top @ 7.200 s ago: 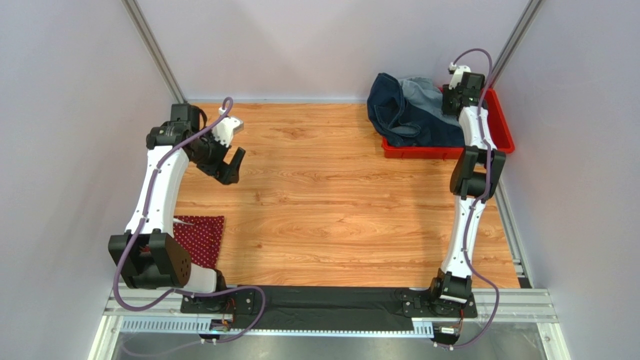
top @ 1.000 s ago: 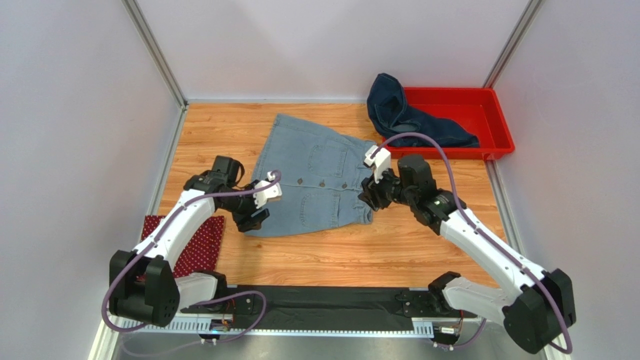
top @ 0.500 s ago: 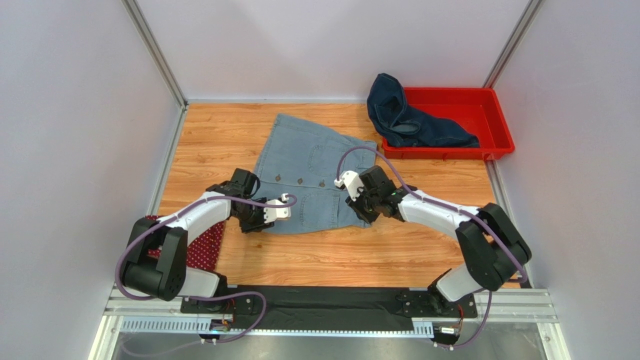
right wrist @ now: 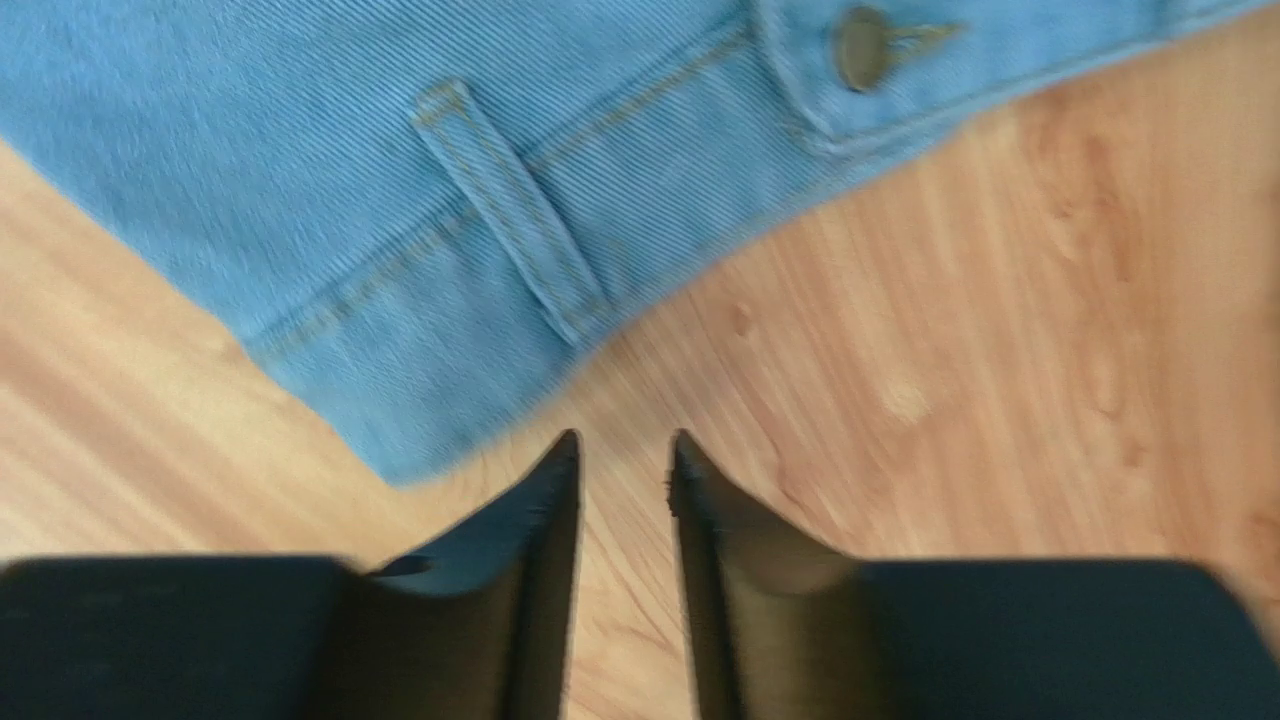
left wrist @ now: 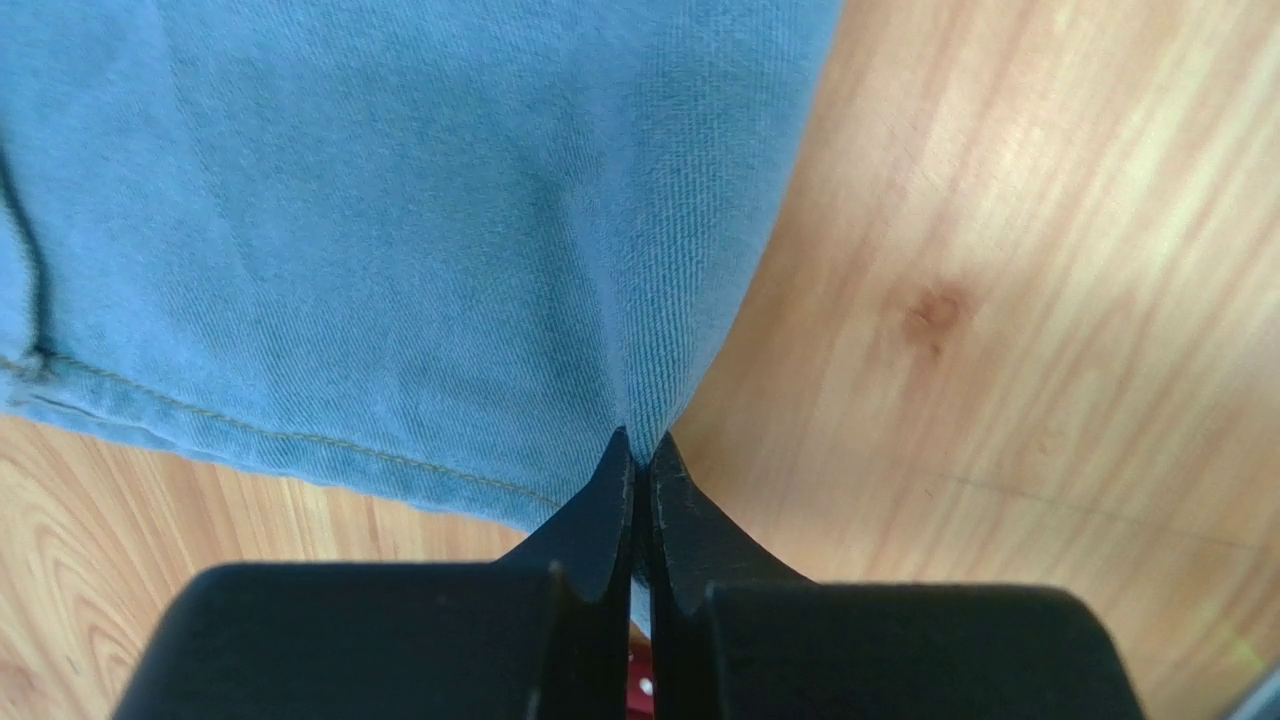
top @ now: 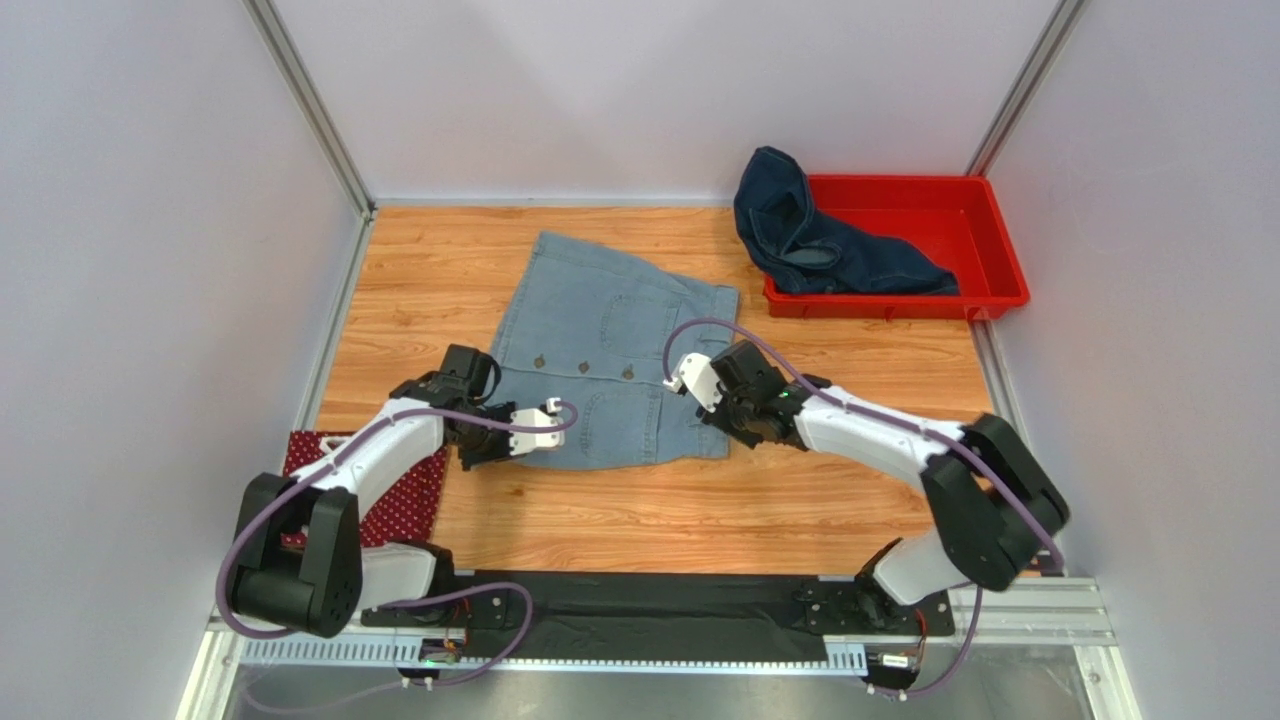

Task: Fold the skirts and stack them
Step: Fold the skirt at the center of the board.

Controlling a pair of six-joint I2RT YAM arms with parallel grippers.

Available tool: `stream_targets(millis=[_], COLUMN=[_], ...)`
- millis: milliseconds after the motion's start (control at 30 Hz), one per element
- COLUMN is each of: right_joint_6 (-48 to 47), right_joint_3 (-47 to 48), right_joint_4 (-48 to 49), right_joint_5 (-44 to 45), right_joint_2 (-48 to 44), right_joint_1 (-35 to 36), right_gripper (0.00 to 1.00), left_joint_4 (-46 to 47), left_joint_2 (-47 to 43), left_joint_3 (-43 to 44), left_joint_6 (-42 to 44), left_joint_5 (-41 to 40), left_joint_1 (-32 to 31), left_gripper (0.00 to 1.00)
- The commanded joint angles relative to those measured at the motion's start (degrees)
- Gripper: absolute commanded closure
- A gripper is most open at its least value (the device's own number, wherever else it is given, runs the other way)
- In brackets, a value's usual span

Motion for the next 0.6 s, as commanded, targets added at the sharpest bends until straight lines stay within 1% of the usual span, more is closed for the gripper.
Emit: stream_targets(millis=[0, 33, 67, 133, 167, 200, 233, 267, 300, 333, 367, 433, 500, 567], right_joint_6=[-7.4, -9.2, -12.2, -14.3, -16.4, -17.3, -18.6, -19.5, -21.0, -21.0, -22.0, -23.5, -26.5, -27.2], right_joint_3=[-1.1, -2.3, -5.5, -9.4, -13.8, -15.1, -16.1, -16.5, -15.8, -15.8, -15.2, -13.0, -9.6, -8.4], right_joint_4=[-0.8, 1.7, 3.0, 7.2, 8.5, 9.2, 9.0, 8.6, 8.1, 8.4, 8.7, 10.1, 7.9, 7.1], right_joint_5=[-1.8, -3.4, -7.7, -11.4, -13.6, -14.7, -16.1, -16.7, -14.3, -12.8, -11.3, -8.4, -9.4, -9.2], right_joint_2=[-11.4, -18.3, -21.2, -26.8, -30.4, -31.2, -31.3, -29.4, -25.5, -25.4, -21.6, -17.5, -12.6, -9.5], right_joint_1=[3.7, 4.9, 5.9, 6.3, 6.3, 6.4, 6.6, 7.0, 9.2, 9.2, 9.9, 10.0, 10.1, 10.5], right_gripper=[0.64, 0.62, 0.60, 0.53, 0.51, 0.47, 0.46, 0.45, 0.43, 0.43, 0.42, 0.41, 0.39, 0.38], left_joint_4=[-5.9, -6.2, -6.4, -6.9, -7.0, -7.2, -7.5, -7.8, -8.1, -8.2, -8.2, -8.3, -8.4, -8.5], left_joint_2=[-3.8, -4.6, -4.9, -5.4, -5.6, -5.8, -6.3, -6.4, -6.6, -6.7, -6.9, -7.4, -7.8, -8.0], left_joint_3=[0.0, 0.4, 0.7, 1.1, 1.0, 0.9, 0.7, 0.7, 0.9, 1.0, 1.1, 1.2, 1.2, 1.2], left_joint_6=[-0.3, -1.6, -2.3, -3.1, -3.3, -3.4, -3.5, -3.8, -3.9, -3.9, -3.9, -3.9, -3.9, -4.1], left_joint_5=[1.1, 1.3, 1.3, 1.3, 1.5, 1.6, 2.1, 2.2, 1.7, 1.7, 1.5, 1.0, 1.1, 1.4], left_joint_1=[0.9, 0.9, 1.0, 0.9, 0.9, 0.9, 0.9, 0.9, 0.9, 1.0, 0.9, 0.9, 1.0, 0.9], left_gripper=[1.00, 1.00, 1.00, 1.00, 1.00, 1.00, 1.00, 1.00, 1.00, 1.00, 1.00, 1.00, 1.00, 1.00])
